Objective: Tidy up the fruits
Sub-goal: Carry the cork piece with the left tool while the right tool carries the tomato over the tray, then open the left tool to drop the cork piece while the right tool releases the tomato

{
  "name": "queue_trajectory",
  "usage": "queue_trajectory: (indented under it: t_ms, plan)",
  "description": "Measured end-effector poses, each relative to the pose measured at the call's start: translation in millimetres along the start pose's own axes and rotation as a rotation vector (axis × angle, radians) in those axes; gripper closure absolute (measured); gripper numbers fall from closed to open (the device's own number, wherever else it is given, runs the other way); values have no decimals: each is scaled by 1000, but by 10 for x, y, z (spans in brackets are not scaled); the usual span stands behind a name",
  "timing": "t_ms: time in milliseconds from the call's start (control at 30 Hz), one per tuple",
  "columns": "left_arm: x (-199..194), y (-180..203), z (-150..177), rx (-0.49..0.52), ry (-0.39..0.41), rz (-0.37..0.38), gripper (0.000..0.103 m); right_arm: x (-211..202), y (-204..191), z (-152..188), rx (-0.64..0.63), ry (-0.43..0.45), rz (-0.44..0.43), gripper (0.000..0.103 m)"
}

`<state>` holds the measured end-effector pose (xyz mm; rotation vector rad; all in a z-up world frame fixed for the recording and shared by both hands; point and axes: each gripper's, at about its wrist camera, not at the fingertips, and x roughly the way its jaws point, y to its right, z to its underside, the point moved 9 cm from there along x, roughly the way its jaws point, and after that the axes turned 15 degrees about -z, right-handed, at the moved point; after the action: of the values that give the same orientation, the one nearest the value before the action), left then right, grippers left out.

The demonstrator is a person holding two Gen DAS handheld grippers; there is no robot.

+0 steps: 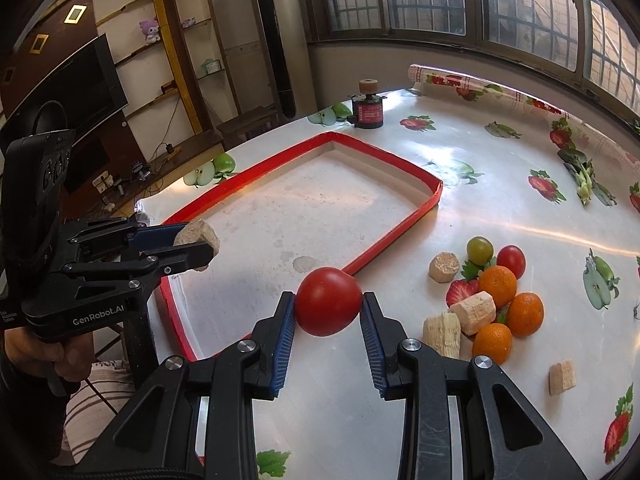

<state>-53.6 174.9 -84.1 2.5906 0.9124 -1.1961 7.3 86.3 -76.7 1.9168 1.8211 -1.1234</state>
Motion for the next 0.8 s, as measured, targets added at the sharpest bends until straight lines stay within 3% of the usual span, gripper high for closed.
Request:
queue_trajectory:
  t_ms: [500, 800]
  plan:
    - [393, -292, -37, -40, -75, -52, 73, 685, 88, -427, -1, -56, -46, 70]
    - [564, -352, -31, -32, -104, -77, 73, 1072, 192, -433, -2, -126, -60, 70]
